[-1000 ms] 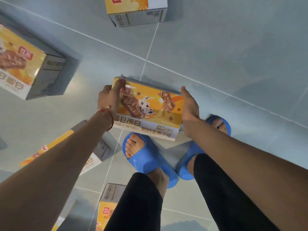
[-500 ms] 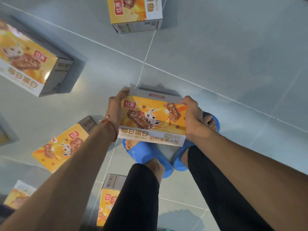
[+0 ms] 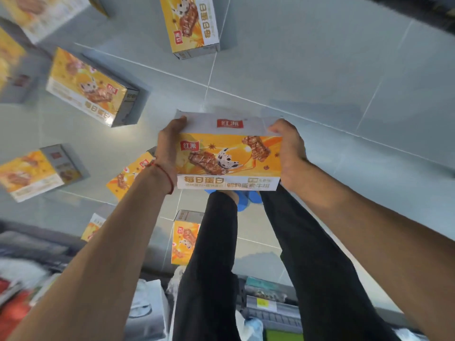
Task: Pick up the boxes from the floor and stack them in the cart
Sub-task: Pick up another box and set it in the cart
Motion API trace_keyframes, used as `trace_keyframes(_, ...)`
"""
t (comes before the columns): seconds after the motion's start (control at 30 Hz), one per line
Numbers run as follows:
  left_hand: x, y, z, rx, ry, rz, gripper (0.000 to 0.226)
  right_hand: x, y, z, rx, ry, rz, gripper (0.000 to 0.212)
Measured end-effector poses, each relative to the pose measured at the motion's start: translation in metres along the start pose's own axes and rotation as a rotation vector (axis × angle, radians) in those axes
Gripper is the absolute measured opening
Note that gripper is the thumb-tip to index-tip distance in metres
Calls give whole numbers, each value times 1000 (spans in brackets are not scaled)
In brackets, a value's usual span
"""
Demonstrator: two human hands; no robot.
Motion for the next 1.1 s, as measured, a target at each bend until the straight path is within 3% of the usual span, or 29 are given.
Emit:
trace_keyframes(0.23,-10,5,121,22,3,61,32,68,-69,114,50,-95,-75,9)
trace_keyframes(0.37,-17,10,190,15,-10,85,36,94,-107,172,103,-146,-107,25)
trace_keyframes(0.53,-27,12,266,37,-7,110,61,112,-153,236,165,-183,-122,32)
trace_keyframes(0.73,-42,19,328,67,-1,-55,53,120,-201,294,175,-225,-219,39)
trace_keyframes(0.87,-60,27,357,99,79,-149,48,117,-221,322,203,-219,-272,50)
trace_keyframes(0.97,-76,28,375,146,158,-194,58,111,-228,341,222,-209,-336,39)
trace_keyframes(1.1,-92,27,389,191,266,-252,59,100,-233,361,127,-227,-355,44)
Point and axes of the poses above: each hand's wrist, its own z-axis away from the middle knuckle, its own y-axis out of the palm, x = y × z, the point moved 9 cm from there along -z, towards the middle knuckle, and after that the axes turned 9 degrees about -x, right-handed, at the moved point
